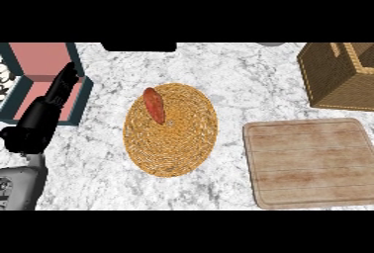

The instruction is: Pick the tomato from the cutting board and place it in the basket

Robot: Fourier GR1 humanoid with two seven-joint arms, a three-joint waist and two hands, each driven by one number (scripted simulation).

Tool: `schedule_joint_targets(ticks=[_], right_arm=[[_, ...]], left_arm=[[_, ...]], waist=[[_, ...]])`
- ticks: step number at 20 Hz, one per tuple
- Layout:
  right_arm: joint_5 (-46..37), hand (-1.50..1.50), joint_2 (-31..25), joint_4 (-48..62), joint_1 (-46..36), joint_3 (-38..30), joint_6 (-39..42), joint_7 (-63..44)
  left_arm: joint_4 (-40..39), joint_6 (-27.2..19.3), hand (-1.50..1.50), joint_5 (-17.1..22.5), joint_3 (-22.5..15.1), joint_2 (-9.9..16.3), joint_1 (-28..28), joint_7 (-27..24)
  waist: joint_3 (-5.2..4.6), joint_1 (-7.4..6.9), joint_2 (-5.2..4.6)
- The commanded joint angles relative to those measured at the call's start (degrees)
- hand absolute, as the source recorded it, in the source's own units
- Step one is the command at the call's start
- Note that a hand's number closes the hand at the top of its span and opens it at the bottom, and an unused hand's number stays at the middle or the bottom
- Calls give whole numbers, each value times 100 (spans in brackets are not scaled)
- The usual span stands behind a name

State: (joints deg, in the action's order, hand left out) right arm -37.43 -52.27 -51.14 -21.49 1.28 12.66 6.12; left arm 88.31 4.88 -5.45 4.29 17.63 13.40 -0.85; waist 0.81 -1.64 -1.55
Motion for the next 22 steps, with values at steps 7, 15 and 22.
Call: schedule_joint_targets(ticks=[7,15,22], right_arm=[[1716,150,-496,1073,-967,-1912,-237,2313],[2459,150,-1323,2035,-1894,-2548,1228,3406],[2338,150,-1837,2438,-2637,-2151,2458,3469]], left_arm=[[57,-13,0,-45,-138,-124,-37,-106],[-9,96,0,-64,-185,-68,79,-102],[16,-4,0,-255,-384,-207,81,-60]], waist=[[34,-74,20],[-29,-331,-36],[-56,-367,-4]])
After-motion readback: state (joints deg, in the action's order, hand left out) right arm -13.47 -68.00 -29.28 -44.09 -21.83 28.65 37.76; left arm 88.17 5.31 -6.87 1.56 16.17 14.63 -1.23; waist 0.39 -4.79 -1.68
